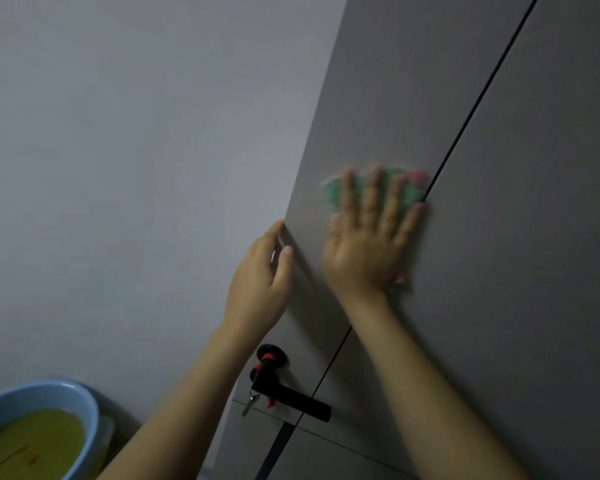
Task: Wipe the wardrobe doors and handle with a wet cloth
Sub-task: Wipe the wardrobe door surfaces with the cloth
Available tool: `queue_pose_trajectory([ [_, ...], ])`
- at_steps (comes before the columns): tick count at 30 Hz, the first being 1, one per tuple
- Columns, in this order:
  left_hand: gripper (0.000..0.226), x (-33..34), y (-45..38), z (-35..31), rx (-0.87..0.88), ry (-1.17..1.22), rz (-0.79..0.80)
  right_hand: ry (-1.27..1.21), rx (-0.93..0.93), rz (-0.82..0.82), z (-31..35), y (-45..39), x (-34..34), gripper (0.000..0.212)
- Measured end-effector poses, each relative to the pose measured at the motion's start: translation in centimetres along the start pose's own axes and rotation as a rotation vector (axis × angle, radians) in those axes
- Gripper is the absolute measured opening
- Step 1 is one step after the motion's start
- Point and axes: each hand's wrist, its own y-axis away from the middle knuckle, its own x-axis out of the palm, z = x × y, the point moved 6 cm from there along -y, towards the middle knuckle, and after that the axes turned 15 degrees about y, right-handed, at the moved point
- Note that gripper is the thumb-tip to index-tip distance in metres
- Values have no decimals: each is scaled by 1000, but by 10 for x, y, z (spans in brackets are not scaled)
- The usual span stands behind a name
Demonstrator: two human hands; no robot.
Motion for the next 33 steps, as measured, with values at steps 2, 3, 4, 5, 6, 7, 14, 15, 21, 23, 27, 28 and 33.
queue_pose_trajectory([
  [2, 55, -1, -1, 0, 16, 20, -16, 2, -248, 25, 31, 8, 3, 46],
  [3, 54, 0, -1, 2, 22, 25, -20, 12, -328, 40, 29, 16, 7, 46],
  [4, 54, 0, 0, 3, 31, 27, -18, 15, -368, 43, 19, 25, 10, 47],
  [5, 56, 0, 1, 6, 40, 32, -14, 19, -369, 45, 3, 33, 11, 50],
  [6, 58, 1, 3, 7, 46, 36, -6, 41, -347, 48, -16, 40, 12, 54],
  [7, 60, 1, 4, 9, 52, 43, 1, 65, -315, 43, -32, 43, 11, 56],
  [14, 55, 1, 6, 14, 79, 100, -31, -11, -200, -24, 33, -17, -5, 49],
  [15, 53, 3, 5, 16, 72, 114, -41, -29, -305, -14, 42, -11, -2, 49],
  [21, 55, 10, 14, 20, 50, 150, -65, 118, -326, 50, -55, 82, 17, 55],
  [23, 59, 15, 20, 18, 56, 116, -59, 140, -196, 69, -83, 88, 17, 54],
  [27, 65, 27, 28, 20, 27, 59, -68, 55, 162, 58, -42, 71, 15, 53],
  [28, 66, 29, 27, 21, 23, 58, -86, 45, 58, 52, -20, 73, 18, 55],
  [33, 69, 40, 37, 22, -10, 41, -162, 91, -371, 79, -68, 116, 25, 59],
])
